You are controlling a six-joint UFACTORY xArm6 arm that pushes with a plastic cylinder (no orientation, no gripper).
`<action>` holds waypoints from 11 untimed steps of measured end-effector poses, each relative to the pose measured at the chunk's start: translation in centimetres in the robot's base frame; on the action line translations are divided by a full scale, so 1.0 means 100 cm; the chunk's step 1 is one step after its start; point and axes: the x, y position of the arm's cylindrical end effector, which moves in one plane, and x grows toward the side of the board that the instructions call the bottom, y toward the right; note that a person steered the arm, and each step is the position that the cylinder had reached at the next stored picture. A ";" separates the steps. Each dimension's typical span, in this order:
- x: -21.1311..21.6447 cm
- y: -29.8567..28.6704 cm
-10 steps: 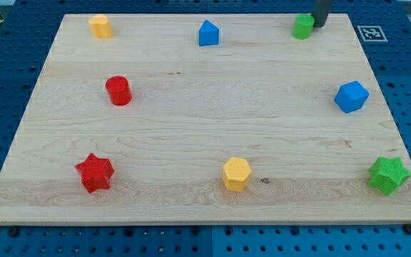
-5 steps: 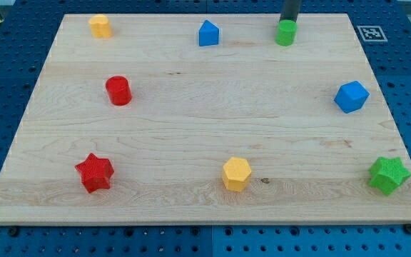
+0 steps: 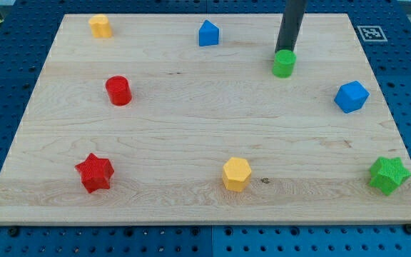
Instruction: Push the green circle into the green star
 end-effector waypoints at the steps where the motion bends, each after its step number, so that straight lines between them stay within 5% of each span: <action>1: 0.040 0.000; 3: 0.089 -0.001; 5: 0.074 -0.036; 7: 0.159 0.015; 9: 0.142 -0.026; 11: 0.171 -0.041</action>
